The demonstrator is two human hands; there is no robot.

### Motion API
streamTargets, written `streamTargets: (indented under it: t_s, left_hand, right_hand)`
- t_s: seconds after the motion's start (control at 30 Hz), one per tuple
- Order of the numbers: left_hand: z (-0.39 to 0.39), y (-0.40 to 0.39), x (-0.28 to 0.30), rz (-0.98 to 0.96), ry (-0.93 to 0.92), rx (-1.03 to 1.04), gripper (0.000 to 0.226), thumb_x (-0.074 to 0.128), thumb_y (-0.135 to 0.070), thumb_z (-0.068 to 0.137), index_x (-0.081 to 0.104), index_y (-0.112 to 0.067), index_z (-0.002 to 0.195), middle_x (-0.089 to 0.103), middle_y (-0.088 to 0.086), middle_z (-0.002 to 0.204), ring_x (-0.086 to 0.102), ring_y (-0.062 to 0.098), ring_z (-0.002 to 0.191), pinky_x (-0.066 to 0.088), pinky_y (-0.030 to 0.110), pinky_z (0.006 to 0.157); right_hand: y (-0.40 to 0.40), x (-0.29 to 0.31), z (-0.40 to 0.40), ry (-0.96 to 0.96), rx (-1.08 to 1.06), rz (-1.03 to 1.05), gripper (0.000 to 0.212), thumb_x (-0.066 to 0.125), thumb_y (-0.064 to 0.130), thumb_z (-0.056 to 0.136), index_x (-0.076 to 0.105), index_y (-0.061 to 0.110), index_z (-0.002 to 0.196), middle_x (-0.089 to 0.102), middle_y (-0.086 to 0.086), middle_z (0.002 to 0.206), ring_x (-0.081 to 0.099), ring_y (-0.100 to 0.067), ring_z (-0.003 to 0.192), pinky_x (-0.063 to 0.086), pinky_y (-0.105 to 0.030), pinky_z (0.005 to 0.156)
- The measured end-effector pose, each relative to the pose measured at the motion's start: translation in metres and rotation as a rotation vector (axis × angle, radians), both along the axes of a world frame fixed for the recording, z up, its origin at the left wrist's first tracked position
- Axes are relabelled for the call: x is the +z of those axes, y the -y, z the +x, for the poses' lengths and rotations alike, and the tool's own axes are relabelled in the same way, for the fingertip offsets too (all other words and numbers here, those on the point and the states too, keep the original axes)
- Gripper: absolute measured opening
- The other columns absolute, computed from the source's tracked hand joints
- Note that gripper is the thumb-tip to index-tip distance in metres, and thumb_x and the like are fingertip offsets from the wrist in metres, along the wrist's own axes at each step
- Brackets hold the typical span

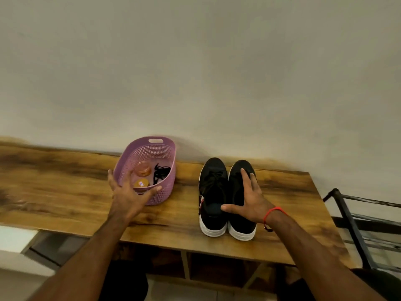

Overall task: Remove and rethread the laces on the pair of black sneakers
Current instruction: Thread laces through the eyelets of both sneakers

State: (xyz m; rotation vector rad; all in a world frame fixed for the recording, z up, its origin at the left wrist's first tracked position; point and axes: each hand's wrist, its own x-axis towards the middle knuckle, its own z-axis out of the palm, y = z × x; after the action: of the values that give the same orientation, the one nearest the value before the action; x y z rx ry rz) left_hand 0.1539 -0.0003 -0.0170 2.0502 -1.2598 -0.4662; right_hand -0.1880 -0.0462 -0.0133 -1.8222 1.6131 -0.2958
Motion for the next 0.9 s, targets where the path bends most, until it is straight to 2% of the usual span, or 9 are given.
streamTargets:
  t_s: [0.1,0.17,0.23,0.33,0.4,0.47,0.57,0.7,0.9]
  left_hand:
    - [-0.001,0.005,-0.012,-0.013,0.05,0.042,0.135,0.071,-0.076,0.055,0.008,-0.022,0.161,-0.028,0.012,0.163,0.004,0.052,0.15,0.03,0.068,0.113]
    - [-0.012,0.001,-0.016,-0.035,0.203,0.077,0.134,0.069,-0.083,0.058,0.002,-0.028,0.16,-0.026,0.014,0.163,-0.004,0.053,0.149,0.023,0.076,0.109]
    - [-0.031,-0.006,-0.013,-0.162,0.393,-0.028,0.117,0.061,-0.088,0.067,0.014,-0.031,0.158,-0.013,0.016,0.165,0.005,0.05,0.149,0.025,0.075,0.105]
    - [-0.076,-0.015,-0.011,-0.232,0.512,-0.393,0.088,0.042,-0.084,0.08,0.031,-0.037,0.153,0.001,0.005,0.168,0.017,0.037,0.149,0.03,0.065,0.109]
    - [-0.105,-0.018,-0.026,-0.169,0.46,-0.602,0.072,0.024,-0.08,0.09,0.028,-0.044,0.153,-0.003,-0.01,0.169,0.015,0.026,0.152,0.028,0.06,0.115]
    - [-0.124,-0.019,-0.04,-0.106,0.244,-0.645,0.068,0.014,-0.077,0.094,0.023,-0.048,0.154,-0.004,-0.021,0.167,0.014,0.013,0.153,0.026,0.056,0.118]
    - [-0.143,-0.024,-0.045,-0.089,-0.091,-0.618,0.066,0.026,-0.082,0.091,0.02,-0.056,0.151,0.007,-0.02,0.167,0.018,0.002,0.151,0.032,0.047,0.12]
    - [-0.154,-0.029,-0.046,-0.007,0.052,-0.665,0.104,0.055,-0.086,0.075,0.007,-0.046,0.158,-0.013,-0.019,0.166,0.016,0.005,0.147,0.036,0.035,0.115]
    - [-0.157,-0.009,-0.045,-0.029,0.068,-0.531,0.085,0.067,-0.055,0.089,0.024,-0.028,0.158,0.009,-0.005,0.166,0.031,0.014,0.146,0.038,0.024,0.107]
  right_hand:
    - [0.0,0.002,-0.002,0.049,-0.014,-0.002,0.13,0.081,0.057,0.072,-0.019,0.039,0.153,-0.026,0.0,0.163,-0.011,-0.03,0.153,0.015,-0.054,0.122]
    - [0.0,0.006,-0.011,0.047,-0.019,0.021,0.132,0.082,0.056,0.071,-0.019,0.039,0.153,-0.027,0.0,0.162,-0.01,-0.028,0.153,0.017,-0.051,0.123]
    - [0.001,0.012,-0.021,0.005,0.026,0.058,0.137,0.084,0.056,0.067,-0.022,0.04,0.152,-0.029,0.0,0.161,-0.008,-0.03,0.153,0.019,-0.051,0.122]
    - [-0.003,0.02,-0.031,-0.051,0.081,0.144,0.145,0.087,0.054,0.065,-0.03,0.039,0.15,-0.033,-0.003,0.16,-0.005,-0.029,0.153,0.02,-0.046,0.12]
    - [-0.007,0.017,-0.033,-0.055,0.095,0.187,0.149,0.088,0.057,0.062,-0.033,0.039,0.148,-0.031,-0.003,0.161,-0.004,-0.029,0.153,0.019,-0.046,0.122]
    - [-0.011,0.011,-0.03,-0.051,0.117,0.218,0.152,0.088,0.058,0.06,-0.035,0.038,0.146,-0.031,-0.003,0.161,-0.006,-0.028,0.153,0.017,-0.047,0.123]
    - [-0.015,0.004,-0.029,-0.056,0.102,0.177,0.148,0.09,0.043,0.066,-0.034,0.038,0.147,-0.031,-0.003,0.161,0.002,-0.029,0.153,0.024,-0.044,0.121]
    - [-0.012,-0.002,-0.029,0.026,0.048,0.114,0.14,0.085,0.018,0.072,-0.033,0.044,0.146,-0.023,0.0,0.163,0.027,-0.032,0.147,0.045,-0.041,0.109]
    - [-0.004,-0.005,-0.041,0.01,0.036,0.107,0.134,0.079,0.016,0.076,-0.032,0.043,0.147,-0.026,-0.001,0.163,0.031,-0.033,0.145,0.048,-0.037,0.105]
